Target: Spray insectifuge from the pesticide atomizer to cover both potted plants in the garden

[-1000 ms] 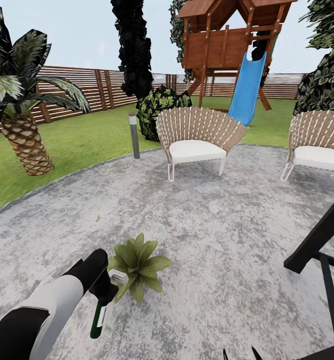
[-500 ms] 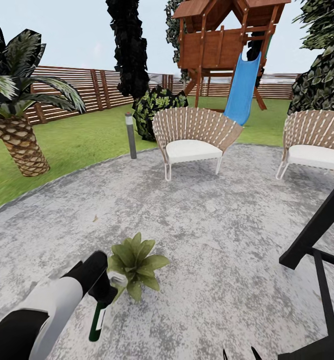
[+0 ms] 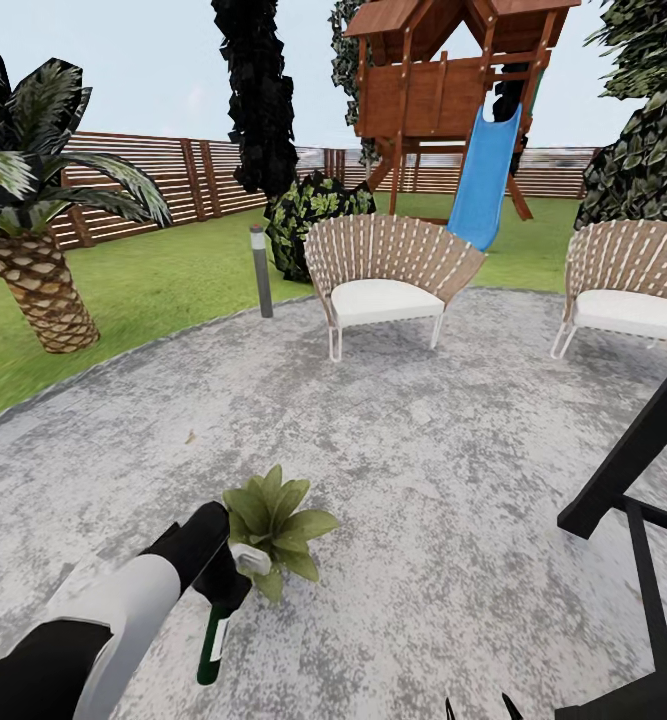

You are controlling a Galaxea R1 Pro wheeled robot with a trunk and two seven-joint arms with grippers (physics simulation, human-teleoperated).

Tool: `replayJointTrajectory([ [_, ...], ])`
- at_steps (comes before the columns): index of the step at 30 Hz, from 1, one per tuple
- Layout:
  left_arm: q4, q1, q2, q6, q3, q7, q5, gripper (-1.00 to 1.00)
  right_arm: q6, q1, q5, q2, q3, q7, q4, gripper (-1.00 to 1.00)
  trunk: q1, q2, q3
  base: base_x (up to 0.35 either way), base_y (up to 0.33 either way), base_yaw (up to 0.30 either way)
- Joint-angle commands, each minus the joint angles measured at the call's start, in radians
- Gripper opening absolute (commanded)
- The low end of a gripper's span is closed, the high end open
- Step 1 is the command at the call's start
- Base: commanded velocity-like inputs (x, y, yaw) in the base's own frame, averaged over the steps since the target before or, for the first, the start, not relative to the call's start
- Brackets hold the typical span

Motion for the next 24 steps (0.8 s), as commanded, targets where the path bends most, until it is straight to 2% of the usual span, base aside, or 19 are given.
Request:
replayJointTrajectory([
  [1, -0.002, -0.003, -0.004, 0.001, -0.003, -0.01, -0.012, -1.0, -0.002, -0.001, 0.011, 0.0, -0.001, -0.01, 0.001, 1.0, 0.0, 0.0, -0.001, 0.0, 0.0, 0.0],
  [5, 0.0, -0.01, -0.053, 0.002, -0.005, -0.01, -0.012, -1.0, -0.002, -0.001, 0.013, 0.0, -0.001, -0.01, 0.002, 1.0, 0.0, 0.0, -0.001, 0.0, 0.0, 0.0],
  [7, 0.001, -0.007, -0.055, 0.003, -0.009, -0.01, -0.013, -1.0, -0.002, -0.001, 0.013, 0.0, -0.001, -0.01, 0.002, 1.0, 0.0, 0.0, -0.001, 0.0, 0.0, 0.0],
  [9, 0.017, 0.001, -0.05, 0.003, -0.05, -0.01, -0.013, -1.0, -0.001, -0.001, 0.013, 0.0, -0.001, -0.01, 0.002, 1.0, 0.0, 0.0, -0.001, 0.0, 0.0, 0.0],
  [12, 0.047, 0.001, -0.048, 0.002, -0.069, -0.01, -0.013, -1.0, -0.001, -0.001, 0.013, 0.0, -0.001, -0.01, 0.002, 1.0, 0.0, 0.0, -0.001, 0.0, 0.0, 0.0],
  [18, 0.056, -0.012, -0.058, 0.004, -0.066, -0.01, -0.01, -1.0, 0.0, -0.001, 0.013, 0.0, -0.001, -0.01, 0.002, 1.0, 0.0, 0.0, -0.001, 0.0, 0.0, 0.0],
  [21, 0.051, -0.026, -0.079, 0.005, -0.065, -0.01, -0.007, -1.0, 0.0, -0.001, 0.013, 0.0, -0.001, -0.01, 0.002, 1.0, 0.0, 0.0, -0.001, 0.0, 0.0, 0.0],
  [22, 0.053, -0.051, -0.091, 0.005, -0.065, -0.01, -0.007, -1.0, 0.0, -0.001, 0.013, 0.0, -0.001, -0.01, 0.002, 1.0, 0.0, 0.0, -0.001, 0.0, 0.0, 0.0],
  [24, 0.058, -0.09, -0.098, 0.006, -0.064, -0.01, -0.005, -1.0, 0.0, -0.001, 0.013, 0.0, -0.001, -0.01, 0.002, 1.0, 0.0, 0.0, -0.001, 0.0, 0.0, 0.0],
])
